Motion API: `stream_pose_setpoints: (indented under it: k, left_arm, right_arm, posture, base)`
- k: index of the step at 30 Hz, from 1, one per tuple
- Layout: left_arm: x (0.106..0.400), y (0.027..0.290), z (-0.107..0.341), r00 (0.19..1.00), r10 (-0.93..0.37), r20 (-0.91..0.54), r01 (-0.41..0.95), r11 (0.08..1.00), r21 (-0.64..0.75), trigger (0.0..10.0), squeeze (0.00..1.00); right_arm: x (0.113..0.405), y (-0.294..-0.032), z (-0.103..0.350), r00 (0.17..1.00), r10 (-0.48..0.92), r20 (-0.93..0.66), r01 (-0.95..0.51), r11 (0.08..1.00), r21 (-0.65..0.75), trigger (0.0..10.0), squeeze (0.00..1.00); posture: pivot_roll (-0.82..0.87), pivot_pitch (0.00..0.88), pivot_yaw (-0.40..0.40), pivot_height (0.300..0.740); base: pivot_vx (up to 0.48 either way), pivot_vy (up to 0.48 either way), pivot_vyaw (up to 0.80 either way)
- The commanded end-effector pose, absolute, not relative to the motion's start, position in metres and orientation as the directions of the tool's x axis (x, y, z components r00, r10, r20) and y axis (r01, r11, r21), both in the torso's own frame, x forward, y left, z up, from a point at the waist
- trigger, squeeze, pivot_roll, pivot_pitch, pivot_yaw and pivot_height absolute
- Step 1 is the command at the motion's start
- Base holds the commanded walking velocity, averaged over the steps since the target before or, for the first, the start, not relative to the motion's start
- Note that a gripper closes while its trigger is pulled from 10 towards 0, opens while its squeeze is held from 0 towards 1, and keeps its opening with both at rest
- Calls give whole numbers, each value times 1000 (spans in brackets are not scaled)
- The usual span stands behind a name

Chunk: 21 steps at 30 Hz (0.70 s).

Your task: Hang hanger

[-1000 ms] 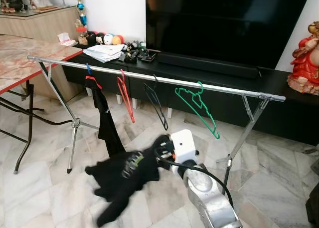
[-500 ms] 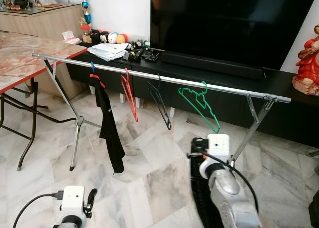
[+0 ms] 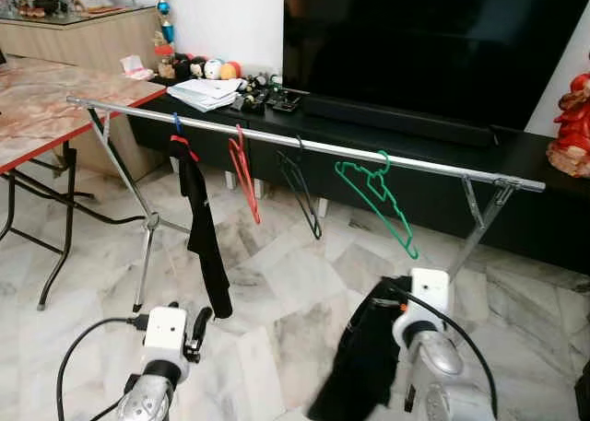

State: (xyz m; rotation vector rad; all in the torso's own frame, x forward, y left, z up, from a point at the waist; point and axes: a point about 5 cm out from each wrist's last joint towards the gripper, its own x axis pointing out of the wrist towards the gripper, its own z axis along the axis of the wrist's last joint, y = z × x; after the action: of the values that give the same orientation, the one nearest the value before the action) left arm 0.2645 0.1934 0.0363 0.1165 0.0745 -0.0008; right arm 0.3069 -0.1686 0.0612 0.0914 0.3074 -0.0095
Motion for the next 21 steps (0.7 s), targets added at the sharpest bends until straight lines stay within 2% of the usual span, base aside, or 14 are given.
stream_pose_setpoints:
  k: [1, 8, 11, 15, 21]
  left_arm:
    - [265, 191, 39, 997, -17, -76, 26, 993, 118, 10000, 0]
    - [262, 187, 46, 997, -51, -63, 58, 990, 131, 10000, 0]
    - [260, 187, 47, 996, -60, -70, 69, 989, 133, 10000, 0]
    - [262, 180, 59, 995, -95, -37, 99, 985, 138, 10000, 0]
    - [261, 179, 57, 992, -107, -62, 115, 984, 137, 10000, 0]
  right_arm:
    - [316, -173, 76, 973, -17, -229, 40, 995, 96, 10000, 0]
    - [311, -194, 71, 972, -112, -208, 134, 987, 93, 10000, 0]
    - [305, -209, 59, 946, -202, -254, 224, 973, 61, 10000, 0]
    - [298, -215, 56, 947, -222, -233, 252, 962, 108, 10000, 0]
    - [291, -214, 47, 942, -236, -239, 267, 957, 110, 10000, 0]
  posture:
    - [36, 0, 17, 740]
    - [33, 0, 32, 740]
    - [28, 0, 39, 740]
    - [24, 0, 54, 740]
    - [9, 0, 66, 740]
  base:
    - [0, 0, 0]
    - [0, 0, 0]
    - [0, 0, 0]
    - [0, 0, 0]
    - [0, 0, 0]
